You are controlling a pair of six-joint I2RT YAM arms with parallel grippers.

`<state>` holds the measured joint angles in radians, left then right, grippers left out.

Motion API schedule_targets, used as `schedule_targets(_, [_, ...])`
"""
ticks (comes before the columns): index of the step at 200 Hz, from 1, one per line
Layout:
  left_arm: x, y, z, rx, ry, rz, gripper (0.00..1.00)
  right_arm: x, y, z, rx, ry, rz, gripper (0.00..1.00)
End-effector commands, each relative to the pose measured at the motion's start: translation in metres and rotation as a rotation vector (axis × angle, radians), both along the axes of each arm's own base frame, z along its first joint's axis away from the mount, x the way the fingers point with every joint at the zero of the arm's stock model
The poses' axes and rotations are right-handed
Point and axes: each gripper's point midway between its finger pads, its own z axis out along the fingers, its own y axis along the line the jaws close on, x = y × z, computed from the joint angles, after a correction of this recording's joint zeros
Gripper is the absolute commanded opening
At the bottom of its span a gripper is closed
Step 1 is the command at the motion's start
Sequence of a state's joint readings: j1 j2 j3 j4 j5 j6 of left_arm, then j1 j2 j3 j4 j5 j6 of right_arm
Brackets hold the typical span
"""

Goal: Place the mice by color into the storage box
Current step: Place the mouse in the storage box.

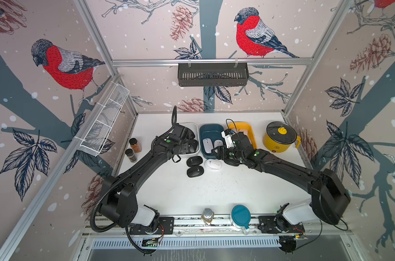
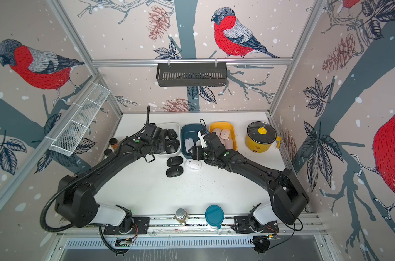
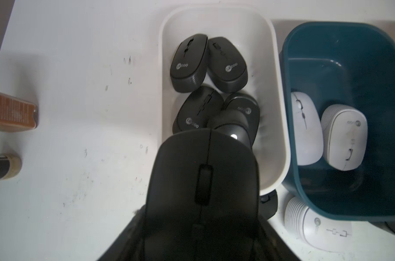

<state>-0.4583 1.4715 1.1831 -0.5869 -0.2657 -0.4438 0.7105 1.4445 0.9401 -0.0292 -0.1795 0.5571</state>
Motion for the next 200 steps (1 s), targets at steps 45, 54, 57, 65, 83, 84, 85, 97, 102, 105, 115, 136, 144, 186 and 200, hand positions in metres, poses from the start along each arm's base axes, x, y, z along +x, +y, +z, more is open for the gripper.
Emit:
schedule_targets(45, [0.068,-0.025,0.007,0.025,-0.071,-0.029,0.62,0.007,-0.021,0.003,-0.002,-0.016,-0.077,0.71])
schedule_targets(54, [0.075,-0.028,0.003,0.027,-0.07,-0.031,0.62,0.008,-0.024,0.001,-0.008,-0.013,-0.084,0.71])
schedule_targets(57, [0.077,-0.029,0.001,0.028,-0.07,-0.031,0.62,0.008,-0.024,0.001,-0.01,-0.014,-0.087,0.71])
schedule_targets(65, [0.083,-0.029,-0.002,0.028,-0.073,-0.024,0.62,0.009,-0.027,0.0,-0.012,-0.013,-0.093,0.71])
schedule_targets(83, [0.093,-0.031,-0.011,0.018,-0.077,-0.013,0.62,0.009,-0.031,-0.002,-0.01,-0.009,-0.106,0.71])
schedule_targets(84, [0.094,-0.031,-0.012,0.018,-0.076,-0.013,0.62,0.009,-0.031,-0.002,-0.009,-0.01,-0.106,0.71])
schedule_targets(85, [0.094,-0.031,-0.013,0.016,-0.075,-0.012,0.62,0.009,-0.031,-0.002,-0.01,-0.009,-0.106,0.71])
schedule_targets(97, [0.1,-0.03,-0.019,0.012,-0.065,0.0,0.62,0.009,-0.032,-0.003,-0.01,-0.007,-0.108,0.71])
schedule_targets(102, [0.102,-0.03,-0.021,0.011,-0.064,-0.001,0.62,0.009,-0.033,-0.004,-0.013,-0.004,-0.109,0.71])
schedule_targets(105, [0.103,-0.03,-0.024,0.011,-0.061,-0.001,0.62,0.009,-0.033,-0.004,-0.013,-0.004,-0.11,0.71])
schedule_targets(115, [0.106,-0.03,-0.028,0.01,-0.057,0.002,0.62,0.01,-0.034,-0.005,-0.016,-0.001,-0.114,0.71])
schedule_targets(136, [0.113,-0.03,-0.038,0.006,-0.043,0.004,0.62,0.01,-0.037,-0.007,-0.02,0.003,-0.12,0.71])
schedule_targets(144, [0.115,-0.031,-0.041,0.003,-0.039,0.005,0.62,0.01,-0.037,-0.008,-0.02,0.004,-0.121,0.71])
schedule_targets(186, [0.125,-0.029,-0.057,0.006,-0.021,0.018,0.62,0.012,-0.038,-0.011,-0.022,0.013,-0.13,0.71])
schedule_targets(200, [0.126,-0.029,-0.064,0.009,-0.009,0.023,0.62,0.012,-0.039,-0.013,-0.025,0.02,-0.132,0.71])
